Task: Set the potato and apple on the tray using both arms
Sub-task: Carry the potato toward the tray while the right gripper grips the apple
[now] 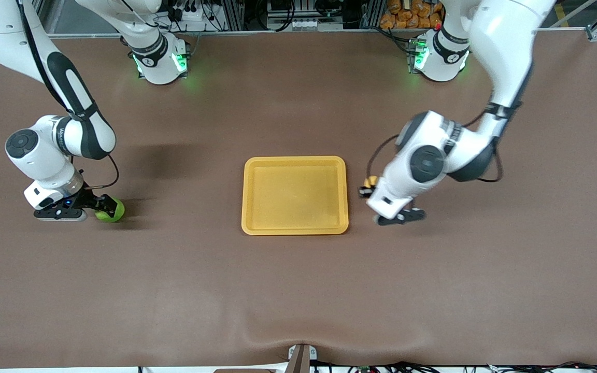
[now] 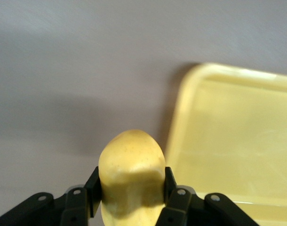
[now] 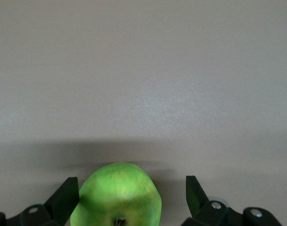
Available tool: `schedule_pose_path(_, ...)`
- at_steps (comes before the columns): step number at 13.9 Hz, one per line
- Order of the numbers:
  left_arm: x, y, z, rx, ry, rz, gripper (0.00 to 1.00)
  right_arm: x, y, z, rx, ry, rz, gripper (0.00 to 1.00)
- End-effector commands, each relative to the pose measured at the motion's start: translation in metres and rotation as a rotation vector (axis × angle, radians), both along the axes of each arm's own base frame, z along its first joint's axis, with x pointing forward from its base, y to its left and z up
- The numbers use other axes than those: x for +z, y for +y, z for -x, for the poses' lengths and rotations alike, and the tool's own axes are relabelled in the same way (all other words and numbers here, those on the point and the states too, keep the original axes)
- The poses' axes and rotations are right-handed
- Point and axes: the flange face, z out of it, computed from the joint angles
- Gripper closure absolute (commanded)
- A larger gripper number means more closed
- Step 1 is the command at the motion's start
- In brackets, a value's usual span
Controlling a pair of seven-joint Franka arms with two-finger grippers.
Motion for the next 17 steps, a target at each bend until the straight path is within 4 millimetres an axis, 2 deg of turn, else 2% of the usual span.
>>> schedule_pose_path(1, -0.013, -0.037, 0.005, -0.001, 0.007, -0.022, 1.0, -0.014, -0.007, 0.004, -0.022, 0.024, -0.008, 0.0)
schedule_pose_path(5, -0.035, -0.078, 0.023, -0.053, -0.017, -0.071, 1.0, -0.021, -0.002, 0.009, -0.082, 0.043, -0.026, 0.0)
schedule_pose_path(9, -0.057, -0.103, 0.036, -0.104, -0.031, -0.098, 1.0, -0.029, -0.001, 0.015, -0.091, 0.062, -0.03, 0.0)
schedule_pose_path(15, -0.08, -0.113, 0.039, -0.103, -0.058, -0.125, 1.0, -0.037, 0.0, 0.02, -0.091, 0.092, -0.034, 0.0)
schedule_pose_path(16, -0.081, -0.113, 0.039, -0.112, -0.065, -0.132, 1.0, -0.038, 0.0, 0.02, -0.091, 0.095, -0.034, 0.18)
schedule_pose_path(17, -0.082, -0.114, 0.04, -0.123, -0.073, -0.14, 1.0, -0.036, 0.001, 0.019, -0.089, 0.093, -0.033, 0.47)
